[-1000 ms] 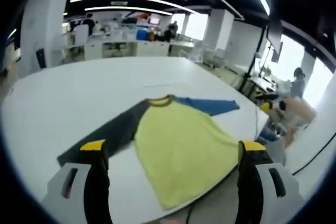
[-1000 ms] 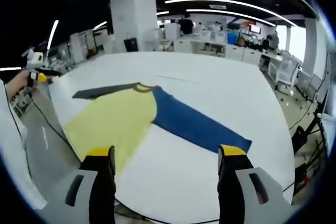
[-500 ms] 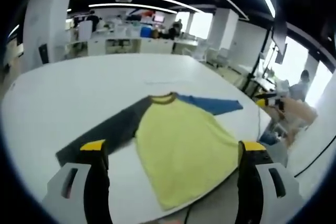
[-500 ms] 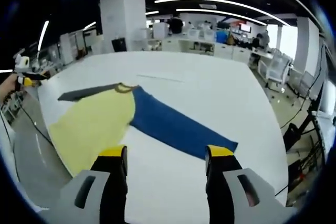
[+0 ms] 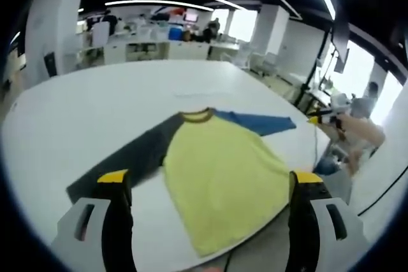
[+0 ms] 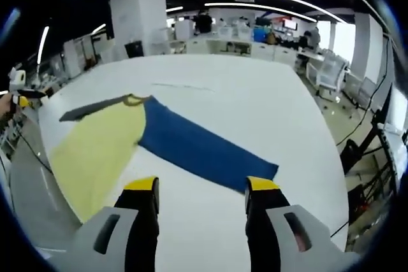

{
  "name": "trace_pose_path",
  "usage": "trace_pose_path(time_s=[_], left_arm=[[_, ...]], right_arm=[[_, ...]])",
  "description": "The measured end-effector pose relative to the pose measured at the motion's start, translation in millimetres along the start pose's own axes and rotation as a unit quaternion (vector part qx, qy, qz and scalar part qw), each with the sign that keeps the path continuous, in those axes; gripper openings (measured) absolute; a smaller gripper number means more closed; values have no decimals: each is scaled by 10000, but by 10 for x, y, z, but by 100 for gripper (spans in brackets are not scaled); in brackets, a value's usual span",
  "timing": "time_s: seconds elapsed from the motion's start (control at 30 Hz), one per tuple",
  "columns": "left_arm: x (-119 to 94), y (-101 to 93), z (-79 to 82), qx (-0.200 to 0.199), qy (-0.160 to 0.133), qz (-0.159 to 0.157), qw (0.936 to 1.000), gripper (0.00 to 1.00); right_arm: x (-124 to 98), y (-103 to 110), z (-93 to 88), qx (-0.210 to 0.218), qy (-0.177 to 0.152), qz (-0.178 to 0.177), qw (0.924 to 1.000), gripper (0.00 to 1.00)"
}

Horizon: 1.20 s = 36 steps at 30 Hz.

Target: Fold the garment on the visible template until the final outline fits inside the template.

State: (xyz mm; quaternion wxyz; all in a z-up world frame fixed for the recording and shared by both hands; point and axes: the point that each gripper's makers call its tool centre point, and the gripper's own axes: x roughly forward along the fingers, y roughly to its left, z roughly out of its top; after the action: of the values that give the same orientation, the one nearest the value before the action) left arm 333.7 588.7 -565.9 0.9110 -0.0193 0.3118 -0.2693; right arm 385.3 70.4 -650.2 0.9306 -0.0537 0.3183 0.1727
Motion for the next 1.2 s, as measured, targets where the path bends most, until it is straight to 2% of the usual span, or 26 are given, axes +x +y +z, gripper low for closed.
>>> trace_pose_path(time_s=[0.3, 0.83, 1.2], left_arm=[[119, 38, -33, -12, 143, -23, 9999, 99], [289, 123, -51, 31, 367, -35, 9993, 99], [345, 161, -137, 0, 560, 35, 9984, 99]], right_arm=[[110, -192, -35, 6, 51, -130, 9999, 50], [341, -567, -89, 255, 77, -356, 9990, 40], [561, -860, -234, 259, 344, -541, 9976, 35]])
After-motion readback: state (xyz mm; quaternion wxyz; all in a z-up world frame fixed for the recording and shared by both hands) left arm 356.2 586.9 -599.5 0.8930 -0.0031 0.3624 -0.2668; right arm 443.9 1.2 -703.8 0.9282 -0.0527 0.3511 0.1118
